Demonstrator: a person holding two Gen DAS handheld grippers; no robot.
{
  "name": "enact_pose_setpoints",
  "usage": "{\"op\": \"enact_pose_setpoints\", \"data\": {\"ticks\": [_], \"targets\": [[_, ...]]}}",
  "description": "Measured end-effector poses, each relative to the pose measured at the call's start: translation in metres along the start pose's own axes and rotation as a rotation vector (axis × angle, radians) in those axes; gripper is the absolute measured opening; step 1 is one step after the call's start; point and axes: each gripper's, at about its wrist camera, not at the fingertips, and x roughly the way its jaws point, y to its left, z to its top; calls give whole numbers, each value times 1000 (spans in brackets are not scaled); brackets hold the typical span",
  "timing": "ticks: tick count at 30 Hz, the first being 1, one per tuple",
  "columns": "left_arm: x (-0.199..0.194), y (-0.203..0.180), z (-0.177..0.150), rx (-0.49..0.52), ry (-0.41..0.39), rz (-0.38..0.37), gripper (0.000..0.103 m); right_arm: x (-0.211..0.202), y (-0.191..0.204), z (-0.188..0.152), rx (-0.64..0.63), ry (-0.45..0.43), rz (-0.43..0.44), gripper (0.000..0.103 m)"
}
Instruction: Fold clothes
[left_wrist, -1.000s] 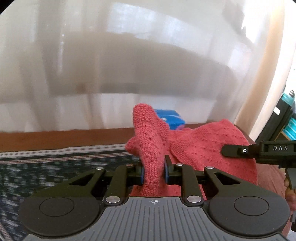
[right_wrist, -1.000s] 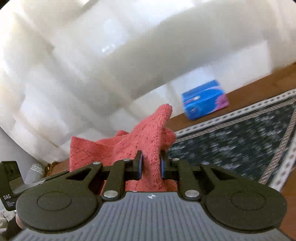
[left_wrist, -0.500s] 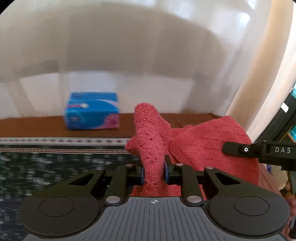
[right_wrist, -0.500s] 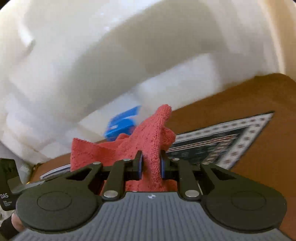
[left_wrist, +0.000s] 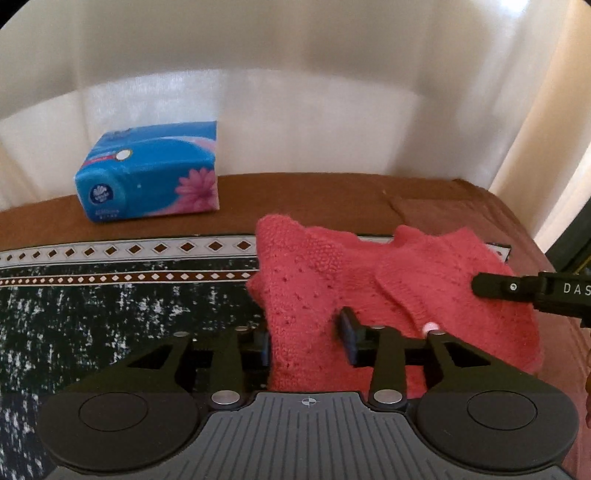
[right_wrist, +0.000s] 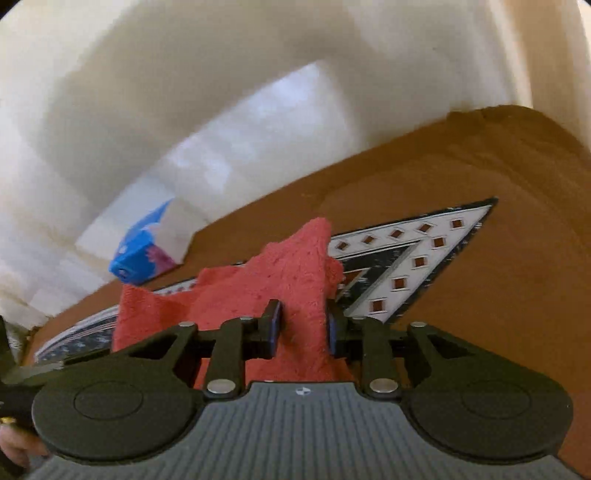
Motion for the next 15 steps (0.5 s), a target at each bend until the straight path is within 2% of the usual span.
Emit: {"op": "enact_pose_setpoints", "data": {"ticks": [2, 3, 4, 5, 8, 11, 13, 15], "targets": [[0, 6, 1, 5, 1, 3, 52, 0, -3, -2, 10, -5, -23, 44], [0, 9, 2, 8, 2, 5, 54, -1, -4, -2, 9, -9, -36, 45], [-4, 12, 5, 12, -8, 20, 63, -2, -3, -2, 1, -14, -50, 46], [-9, 14, 8, 17, -20, 37, 66, -3, -2, -1, -6, -19, -63, 46], [-12, 12, 10, 43, -27, 48, 64, -18, 9, 3, -47, -78, -107, 46], [-7, 2, 10, 76, -17, 34, 63, -36, 32, 6, -122, -141, -67, 46], [-4, -4, 9, 99, -10, 24, 63, -33, 49, 7, -186, -129, -31, 46], [-1, -11, 9, 121, -3, 15, 63, -19, 63, 5, -248, -88, -31, 45]]}}
